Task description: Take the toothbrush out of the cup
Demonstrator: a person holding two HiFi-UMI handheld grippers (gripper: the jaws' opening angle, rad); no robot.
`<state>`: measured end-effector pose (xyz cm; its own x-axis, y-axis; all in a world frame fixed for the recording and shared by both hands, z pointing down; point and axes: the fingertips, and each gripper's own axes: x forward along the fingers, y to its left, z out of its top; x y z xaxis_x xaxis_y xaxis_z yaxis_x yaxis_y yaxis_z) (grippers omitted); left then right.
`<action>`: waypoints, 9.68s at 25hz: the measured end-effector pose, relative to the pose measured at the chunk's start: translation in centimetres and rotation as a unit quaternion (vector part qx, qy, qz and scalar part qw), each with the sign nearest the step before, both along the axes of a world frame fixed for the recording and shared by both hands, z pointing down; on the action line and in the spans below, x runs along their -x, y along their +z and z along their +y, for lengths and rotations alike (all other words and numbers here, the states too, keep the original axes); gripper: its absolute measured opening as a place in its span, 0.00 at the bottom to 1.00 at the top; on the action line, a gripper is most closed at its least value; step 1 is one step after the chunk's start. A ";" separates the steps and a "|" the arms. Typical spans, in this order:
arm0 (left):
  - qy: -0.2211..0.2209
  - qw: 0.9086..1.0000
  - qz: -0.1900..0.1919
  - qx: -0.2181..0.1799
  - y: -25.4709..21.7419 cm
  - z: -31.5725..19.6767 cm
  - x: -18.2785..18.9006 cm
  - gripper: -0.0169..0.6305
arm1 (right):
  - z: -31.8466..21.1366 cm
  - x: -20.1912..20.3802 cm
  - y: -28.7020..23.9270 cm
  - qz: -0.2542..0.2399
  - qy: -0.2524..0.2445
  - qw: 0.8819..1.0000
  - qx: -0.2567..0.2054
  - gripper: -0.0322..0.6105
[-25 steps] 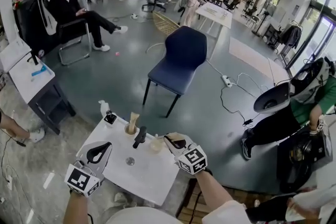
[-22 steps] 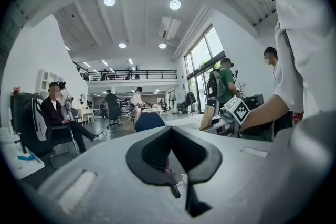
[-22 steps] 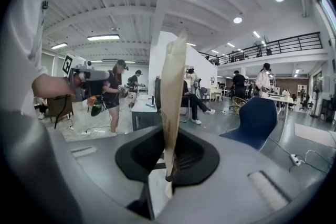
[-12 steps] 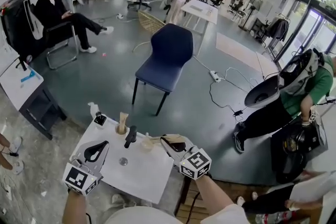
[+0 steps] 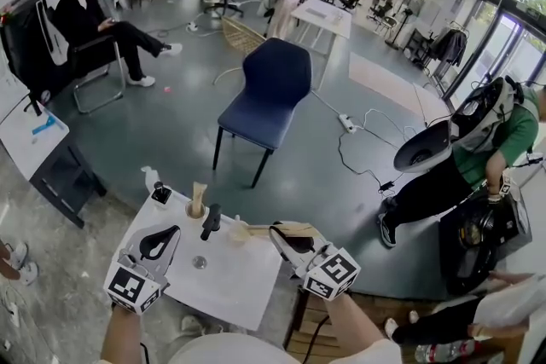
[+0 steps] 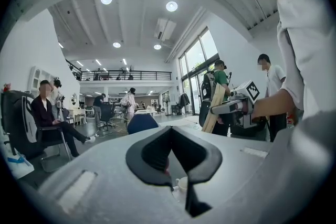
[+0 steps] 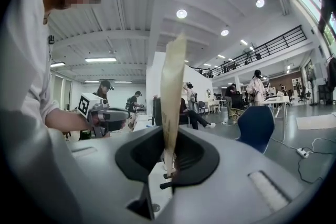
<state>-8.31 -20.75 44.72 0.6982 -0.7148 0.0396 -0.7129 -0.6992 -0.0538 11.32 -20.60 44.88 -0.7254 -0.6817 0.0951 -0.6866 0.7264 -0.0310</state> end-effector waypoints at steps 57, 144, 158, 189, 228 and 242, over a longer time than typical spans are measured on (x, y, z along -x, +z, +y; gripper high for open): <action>0.061 0.997 -0.002 0.047 4.1 -3.6 -2.0 0.43 | 4.0 -3.2 -3.8 -0.003 0.039 0.999 -0.024 0.12; -0.007 0.948 -0.126 0.292 32.9 -24.1 -3.8 0.08 | 3.9 -8.9 -4.6 0.037 0.161 0.986 0.004 0.12; 0.004 0.964 -0.111 0.243 25.9 -23.0 -2.4 0.08 | 4.1 -6.7 -5.2 0.021 0.126 0.992 -0.008 0.12; 0.099 0.990 -0.078 0.057 3.7 -9.9 -2.0 0.08 | 4.1 -1.7 -4.2 0.004 0.037 0.999 -0.024 0.12; 0.175 0.982 -0.065 -0.033 -5.5 0.8 -1.3 0.08 | 3.1 4.9 -3.8 0.034 -0.024 0.999 -0.030 0.12; 0.180 0.981 -0.067 -0.035 -6.0 0.9 -2.4 0.08 | 3.0 4.0 -4.1 0.035 -0.023 0.999 -0.034 0.12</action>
